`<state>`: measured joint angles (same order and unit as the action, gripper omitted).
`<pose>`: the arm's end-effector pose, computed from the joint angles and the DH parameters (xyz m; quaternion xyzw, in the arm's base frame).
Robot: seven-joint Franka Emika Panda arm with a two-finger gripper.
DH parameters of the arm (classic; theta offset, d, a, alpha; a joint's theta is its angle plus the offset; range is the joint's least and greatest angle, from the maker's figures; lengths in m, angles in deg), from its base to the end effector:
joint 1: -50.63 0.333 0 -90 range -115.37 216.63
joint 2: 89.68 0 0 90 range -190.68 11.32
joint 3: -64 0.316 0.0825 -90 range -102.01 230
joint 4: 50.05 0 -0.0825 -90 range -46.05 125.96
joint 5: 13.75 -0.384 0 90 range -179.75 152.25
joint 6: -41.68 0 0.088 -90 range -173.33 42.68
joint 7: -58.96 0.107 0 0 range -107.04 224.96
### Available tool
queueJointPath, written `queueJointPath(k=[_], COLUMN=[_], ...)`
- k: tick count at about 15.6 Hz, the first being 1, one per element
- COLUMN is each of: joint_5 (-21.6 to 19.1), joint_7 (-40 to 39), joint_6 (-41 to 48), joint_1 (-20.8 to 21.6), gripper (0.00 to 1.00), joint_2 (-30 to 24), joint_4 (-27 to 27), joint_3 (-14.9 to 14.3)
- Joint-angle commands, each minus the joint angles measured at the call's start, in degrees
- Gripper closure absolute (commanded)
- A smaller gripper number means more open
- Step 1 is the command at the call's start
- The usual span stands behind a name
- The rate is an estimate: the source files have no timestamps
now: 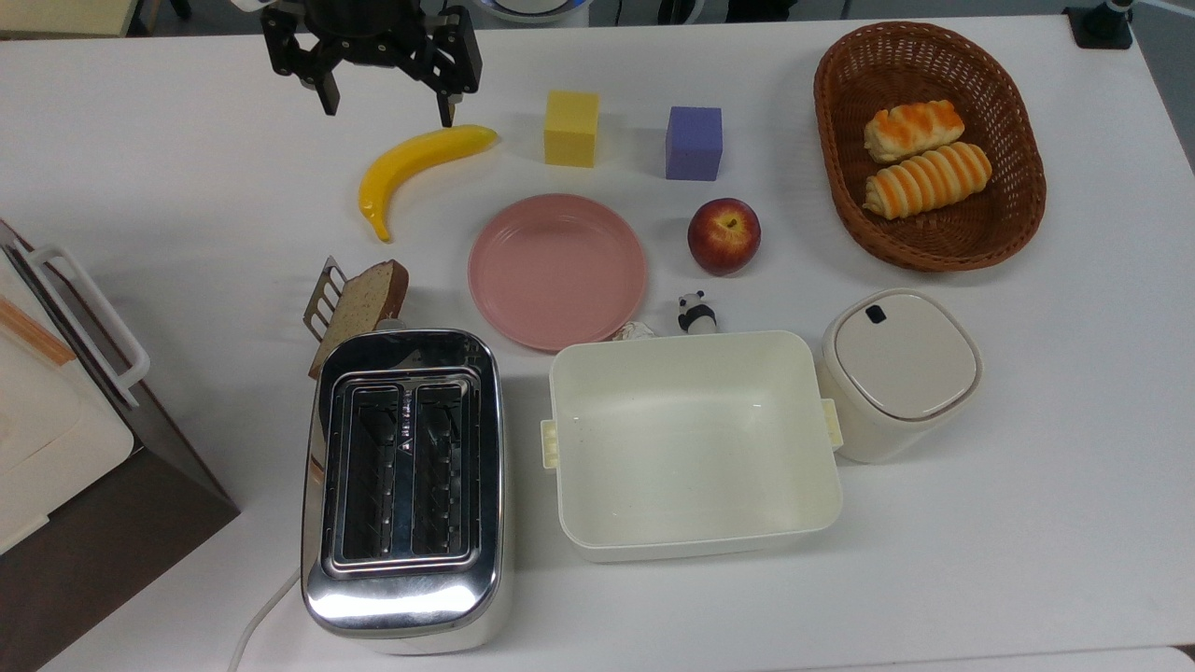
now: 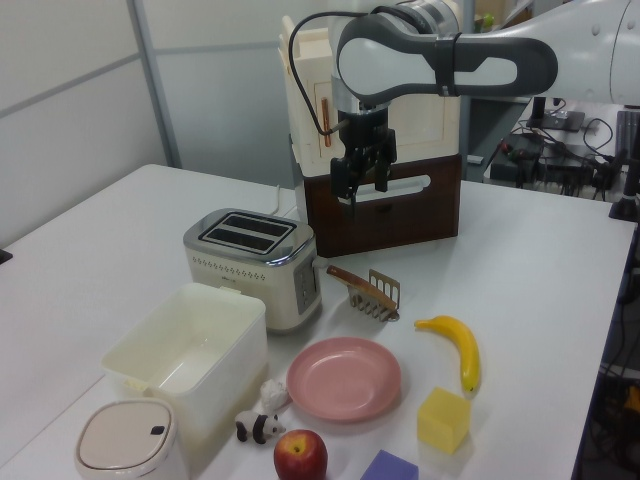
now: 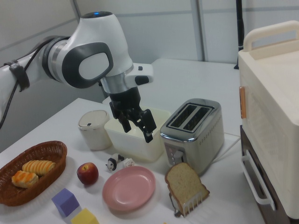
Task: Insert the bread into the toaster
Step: 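Move the gripper down toward the toast slice in the metal rack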
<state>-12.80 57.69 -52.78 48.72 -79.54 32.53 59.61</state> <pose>0.6120 -0.0650 0.5898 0.9989 -0.0427 0.0144 0.0160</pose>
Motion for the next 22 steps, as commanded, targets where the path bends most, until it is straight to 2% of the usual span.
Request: queueJointPath(k=[1, 10, 15, 22], joint_5=[0.19, 0.36, 0.54, 0.8], joint_7=[-0.84, -1.1, -6.1, -14.89], joint_6=[1.03, 1.03, 0.94, -2.64], joint_1=[0.5, 0.41, -0.02, -4.07], gripper=[0.0, 0.0, 0.0, 0.0], joint_2=[-0.38, 0.15, 0.32, 3.93], joint_4=[0.22, 0.4, 0.4, 0.66], joint_3=[-0.27, -0.27, -0.89, -0.89])
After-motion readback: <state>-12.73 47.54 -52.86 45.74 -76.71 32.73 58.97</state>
